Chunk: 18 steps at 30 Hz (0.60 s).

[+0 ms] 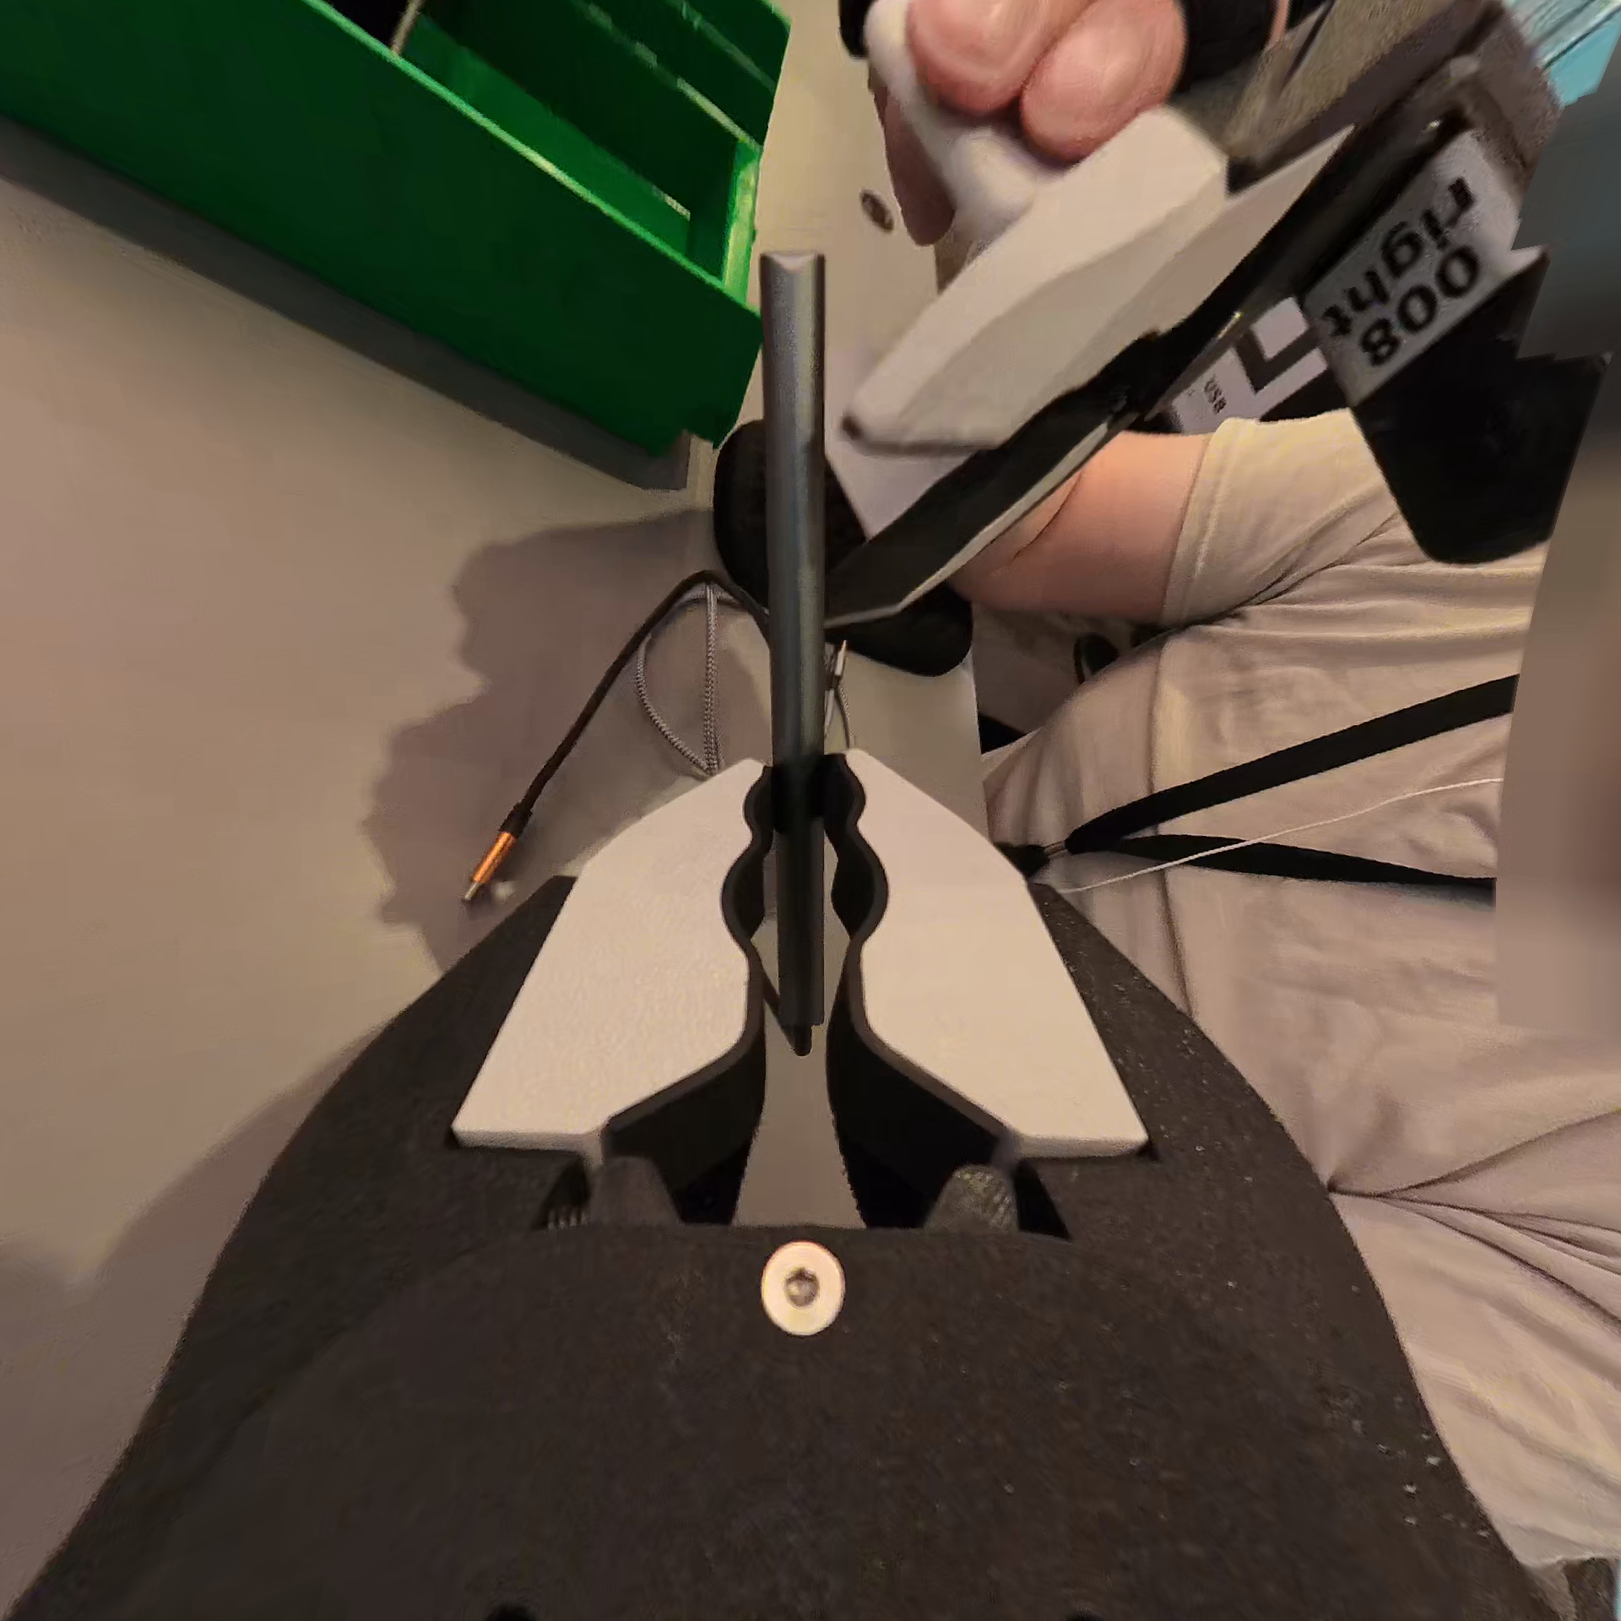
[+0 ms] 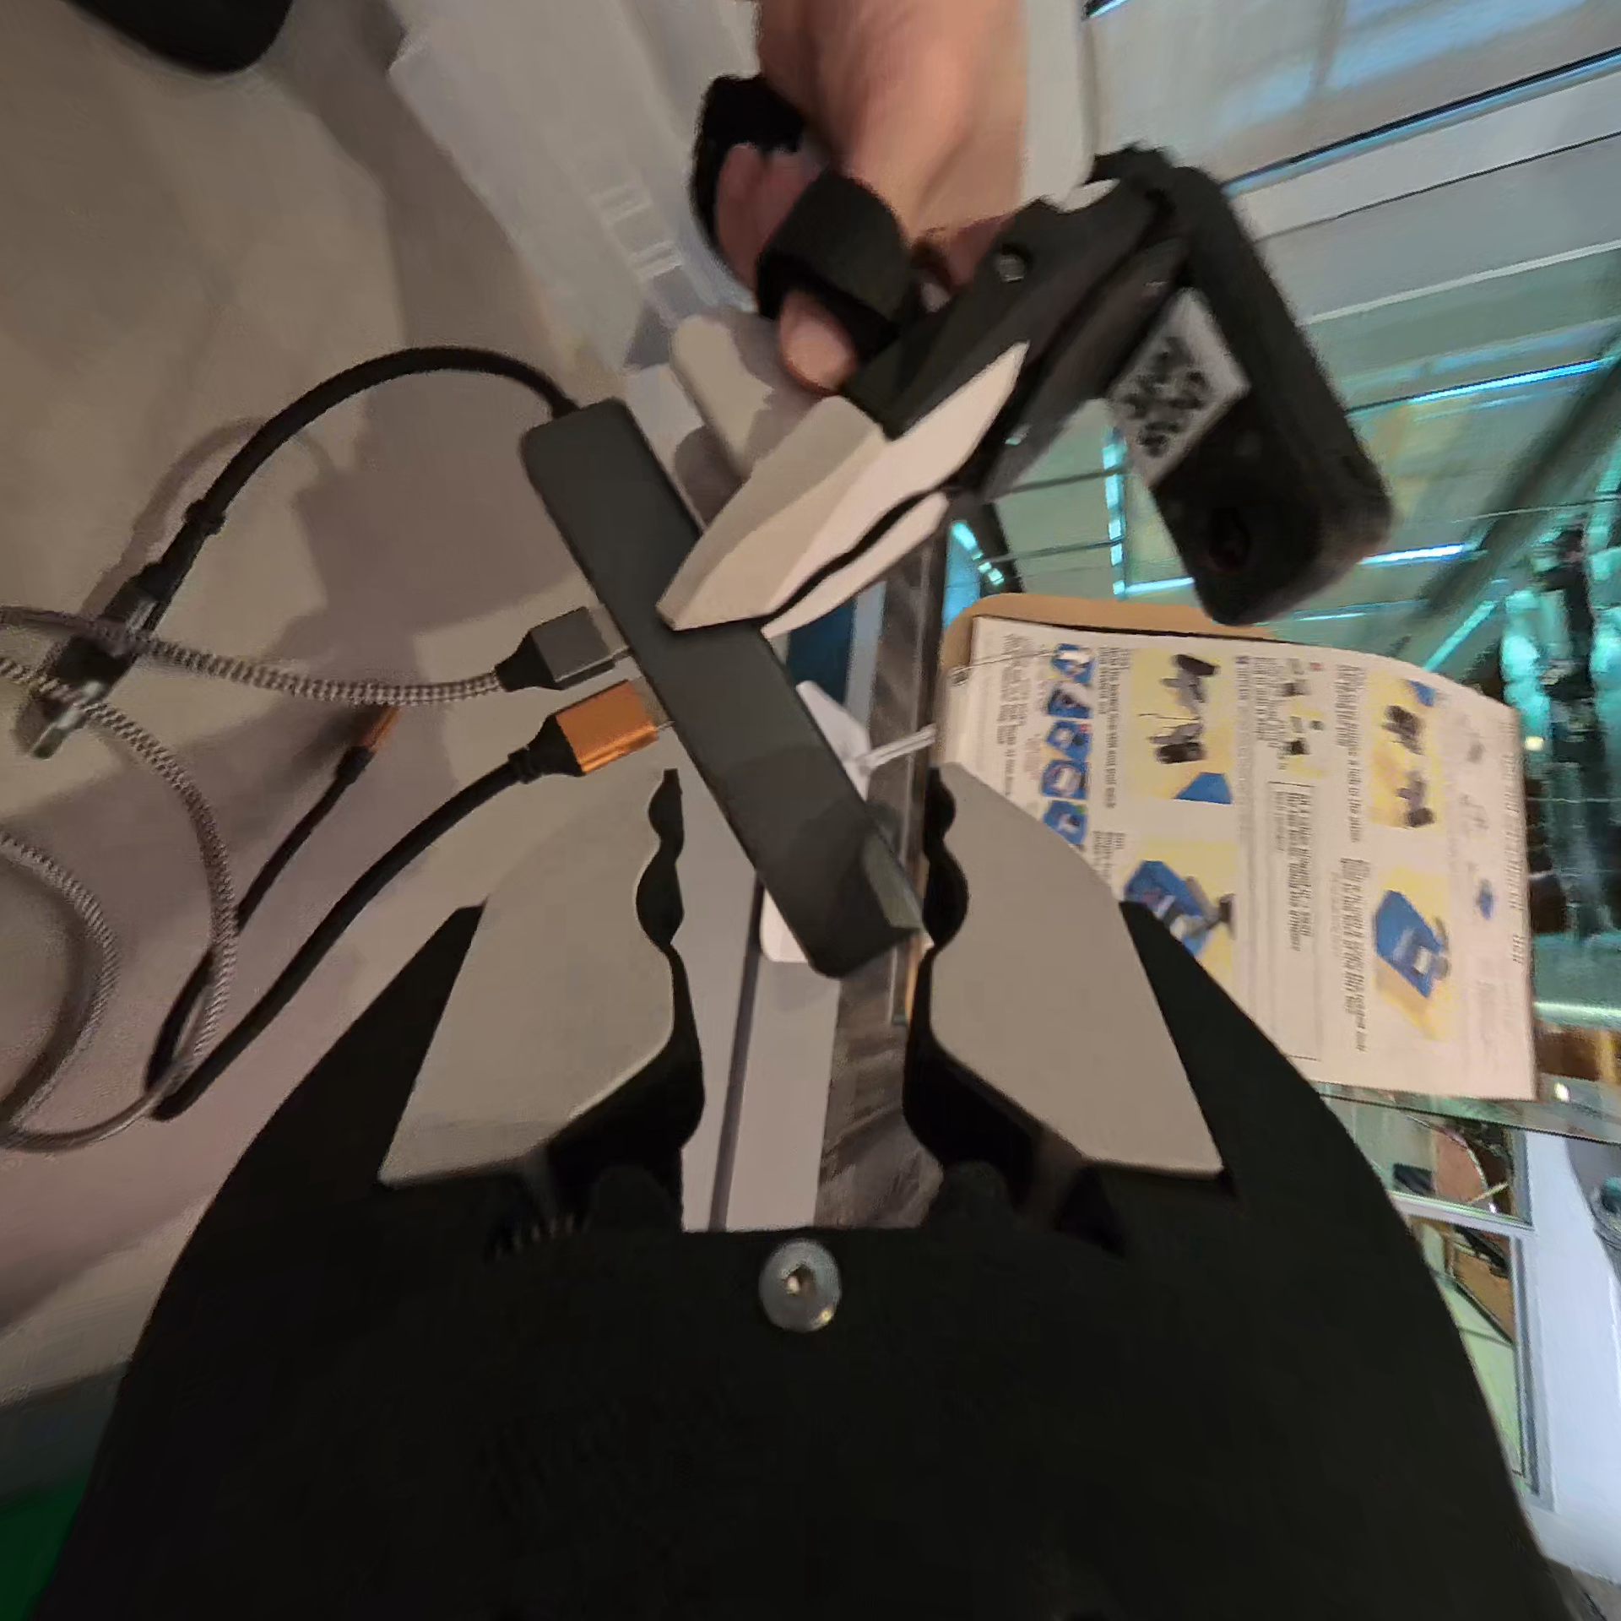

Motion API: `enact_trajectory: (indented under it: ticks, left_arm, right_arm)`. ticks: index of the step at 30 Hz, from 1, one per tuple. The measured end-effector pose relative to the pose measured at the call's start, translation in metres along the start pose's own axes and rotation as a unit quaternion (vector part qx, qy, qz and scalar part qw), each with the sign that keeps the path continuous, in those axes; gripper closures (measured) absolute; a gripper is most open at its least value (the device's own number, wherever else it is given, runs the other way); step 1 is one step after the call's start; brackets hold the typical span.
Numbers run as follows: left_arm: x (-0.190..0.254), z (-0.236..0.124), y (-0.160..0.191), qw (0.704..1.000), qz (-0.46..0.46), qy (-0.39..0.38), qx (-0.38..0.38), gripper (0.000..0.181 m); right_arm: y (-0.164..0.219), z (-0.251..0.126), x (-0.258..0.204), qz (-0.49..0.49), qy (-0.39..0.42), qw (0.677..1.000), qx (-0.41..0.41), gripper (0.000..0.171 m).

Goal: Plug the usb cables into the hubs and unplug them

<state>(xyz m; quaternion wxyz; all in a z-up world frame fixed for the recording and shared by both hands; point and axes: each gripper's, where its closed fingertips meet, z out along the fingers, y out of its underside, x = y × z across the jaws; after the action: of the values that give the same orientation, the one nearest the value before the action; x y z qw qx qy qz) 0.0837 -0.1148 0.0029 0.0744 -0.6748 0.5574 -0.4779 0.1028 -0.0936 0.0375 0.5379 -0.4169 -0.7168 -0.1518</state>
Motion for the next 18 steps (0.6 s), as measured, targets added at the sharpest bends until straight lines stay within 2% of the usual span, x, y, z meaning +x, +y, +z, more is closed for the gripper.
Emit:
enact_trajectory:
  ticks: [3,6,9,14,18]
  left_arm:
    - [0.000,0.010,0.005,0.999,0.010,-0.004,-0.032,0.171]
    - [-0.003,0.017,0.011,0.998,0.016,-0.017,-0.062,0.171]
    - [-0.005,0.016,0.009,0.998,0.011,-0.015,-0.056,0.171]
    - [-0.011,-0.008,-0.023,0.998,-0.002,-0.008,0.062,0.170]
    - [-0.032,-0.053,-0.047,0.979,-0.003,-0.094,0.181,0.150]
  right_arm:
    - [0.009,0.011,-0.014,-0.032,-0.025,0.998,-0.056,0.120]
    - [0.023,0.016,-0.029,-0.061,-0.060,0.990,-0.113,0.131]
    - [0.027,0.018,-0.032,-0.055,-0.077,0.987,-0.132,0.136]
    - [0.039,0.017,-0.013,0.020,-0.044,0.990,-0.129,0.139]
    - [0.065,0.006,0.013,0.096,0.009,0.984,-0.151,0.139]
